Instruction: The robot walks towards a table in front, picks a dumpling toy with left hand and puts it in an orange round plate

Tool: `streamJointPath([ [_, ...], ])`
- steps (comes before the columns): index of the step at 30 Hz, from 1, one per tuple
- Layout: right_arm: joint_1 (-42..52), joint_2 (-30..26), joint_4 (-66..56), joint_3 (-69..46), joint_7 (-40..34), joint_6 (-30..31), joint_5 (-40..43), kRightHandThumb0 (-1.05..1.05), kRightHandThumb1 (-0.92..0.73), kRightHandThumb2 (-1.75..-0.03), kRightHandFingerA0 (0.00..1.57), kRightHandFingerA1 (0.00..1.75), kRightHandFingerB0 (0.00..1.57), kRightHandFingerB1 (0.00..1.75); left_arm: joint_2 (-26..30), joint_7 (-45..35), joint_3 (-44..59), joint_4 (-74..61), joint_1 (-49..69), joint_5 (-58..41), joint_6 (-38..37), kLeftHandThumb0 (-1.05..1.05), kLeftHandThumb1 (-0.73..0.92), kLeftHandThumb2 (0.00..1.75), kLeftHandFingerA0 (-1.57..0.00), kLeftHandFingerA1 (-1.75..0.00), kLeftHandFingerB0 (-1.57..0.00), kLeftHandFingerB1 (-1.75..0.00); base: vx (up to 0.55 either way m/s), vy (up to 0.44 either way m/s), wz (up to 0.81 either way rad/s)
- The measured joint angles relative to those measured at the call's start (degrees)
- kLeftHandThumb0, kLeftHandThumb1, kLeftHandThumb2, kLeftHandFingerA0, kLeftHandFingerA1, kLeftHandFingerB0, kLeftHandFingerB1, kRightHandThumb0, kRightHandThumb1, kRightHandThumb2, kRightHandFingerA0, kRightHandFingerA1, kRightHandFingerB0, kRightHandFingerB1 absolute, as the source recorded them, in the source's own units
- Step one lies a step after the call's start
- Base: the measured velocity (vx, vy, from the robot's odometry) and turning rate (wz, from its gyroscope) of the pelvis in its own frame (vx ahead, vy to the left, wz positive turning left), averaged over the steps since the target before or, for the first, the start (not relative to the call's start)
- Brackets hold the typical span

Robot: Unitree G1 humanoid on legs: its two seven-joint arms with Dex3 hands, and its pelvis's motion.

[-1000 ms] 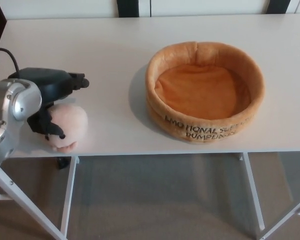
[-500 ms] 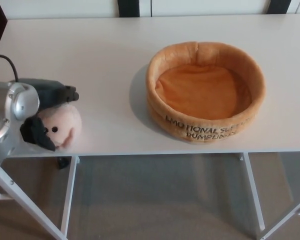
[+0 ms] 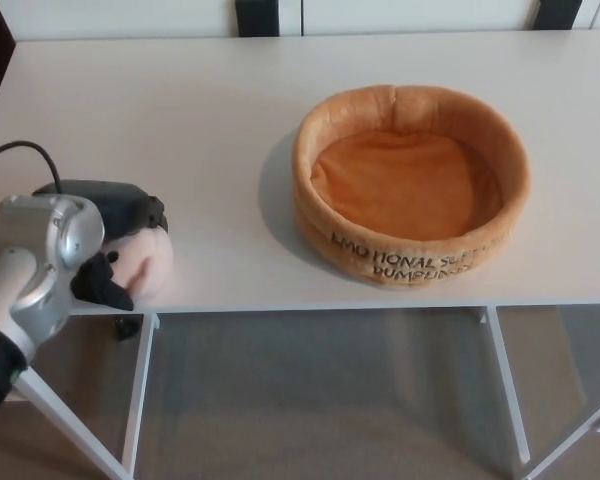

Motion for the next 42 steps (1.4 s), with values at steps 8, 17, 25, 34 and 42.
streamJointPath([
  [8, 0.0, 0.0, -0.3, 0.0, 0.2, 0.5, -0.1, -0.49, -0.64, -0.59, 0.80, 0.57, 0.33, 0.37, -1.8, 8.9, 2.4, 0.1, 3.1, 0.1, -1.6, -0.29, 0.78, 0.62, -0.60, -1.60, -0.54, -1.22, 0.00, 0.000, 0.00],
  [17, 0.0, 0.0, -0.5, -0.3, 0.5, 0.9, 0.0, -0.49, -0.63, -0.58, 0.83, 0.57, 0.35, 0.37, -1.7, 13.6, 10.1, -3.1, 7.4, -4.4, -6.9, -0.10, 0.77, 0.71, -0.88, -1.28, -0.84, -0.98, 0.00, 0.000, 0.00],
  [25, 0.0, 0.0, -0.5, -0.3, 0.5, 0.8, -0.1, -0.49, -0.63, -0.59, 0.80, 0.59, 0.33, 0.38, -5.7, 11.0, 19.6, -10.2, 7.4, -12.5, -7.1, -0.17, 0.73, 0.63, -1.08, -0.72, -0.99, -0.70, 0.00, 0.000, 0.00],
  [34, -0.1, 0.0, -0.5, -0.3, 0.5, 0.8, -0.1, -0.49, -0.64, -0.58, 0.79, 0.56, 0.35, 0.38, -11.2, 8.8, 29.1, -14.2, 3.7, -21.7, -3.6, -0.20, 0.69, 0.61, -1.04, -0.71, -0.94, -0.67, 0.00, 0.000, 0.00],
  [42, -0.2, 0.0, -0.5, -0.3, 0.5, 0.8, -0.1, -0.45, -0.65, -0.59, 0.81, 0.56, 0.38, 0.38, -16.0, 7.8, 37.0, -17.2, -2.9, -29.9, 1.5, -0.20, 0.72, 0.63, -1.15, -0.65, -0.98, -0.60, 0.00, 0.000, 0.00],
])
